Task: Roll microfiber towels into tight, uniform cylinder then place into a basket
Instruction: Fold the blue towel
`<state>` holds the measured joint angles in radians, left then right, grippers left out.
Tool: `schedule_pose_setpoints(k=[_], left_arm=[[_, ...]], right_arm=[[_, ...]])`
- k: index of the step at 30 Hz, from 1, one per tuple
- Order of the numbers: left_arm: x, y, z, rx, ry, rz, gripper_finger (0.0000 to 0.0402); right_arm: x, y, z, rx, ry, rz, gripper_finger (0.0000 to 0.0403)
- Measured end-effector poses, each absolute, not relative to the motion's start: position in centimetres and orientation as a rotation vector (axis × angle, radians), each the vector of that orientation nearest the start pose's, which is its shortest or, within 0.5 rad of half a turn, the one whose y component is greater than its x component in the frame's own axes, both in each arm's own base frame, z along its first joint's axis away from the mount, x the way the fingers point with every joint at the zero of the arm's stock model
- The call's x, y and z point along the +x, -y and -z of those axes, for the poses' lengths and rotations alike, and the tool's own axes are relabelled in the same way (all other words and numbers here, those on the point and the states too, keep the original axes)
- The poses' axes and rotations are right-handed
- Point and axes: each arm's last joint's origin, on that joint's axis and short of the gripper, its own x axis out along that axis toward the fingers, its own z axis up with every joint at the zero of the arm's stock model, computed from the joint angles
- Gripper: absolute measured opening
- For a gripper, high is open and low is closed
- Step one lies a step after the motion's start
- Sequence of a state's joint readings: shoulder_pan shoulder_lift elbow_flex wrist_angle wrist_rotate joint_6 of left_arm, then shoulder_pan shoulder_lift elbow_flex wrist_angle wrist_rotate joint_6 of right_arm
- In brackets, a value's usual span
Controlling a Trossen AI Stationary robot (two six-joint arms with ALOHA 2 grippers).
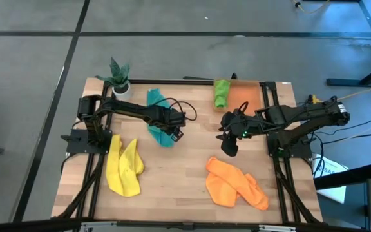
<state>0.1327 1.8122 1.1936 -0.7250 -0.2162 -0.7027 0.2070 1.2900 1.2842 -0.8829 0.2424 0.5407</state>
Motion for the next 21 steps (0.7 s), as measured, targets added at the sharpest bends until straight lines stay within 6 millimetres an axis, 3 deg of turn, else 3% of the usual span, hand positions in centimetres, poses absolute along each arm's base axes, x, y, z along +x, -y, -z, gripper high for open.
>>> schedule_pose_setpoints(k=[14, 21], left_arm=[[33.42, -5.37, -17.27, -0.576, -1.19, -0.752, 0.0047], [33.43, -5.35, -17.27, -0.537, -1.209, -0.713, 0.0085]], right_arm=[[24.86, -4.51, -34.14, 0.305, -0.828, 0.263, 0.017], [24.87, -4.51, -34.13, 0.305, -0.829, 0.263, 0.017]])
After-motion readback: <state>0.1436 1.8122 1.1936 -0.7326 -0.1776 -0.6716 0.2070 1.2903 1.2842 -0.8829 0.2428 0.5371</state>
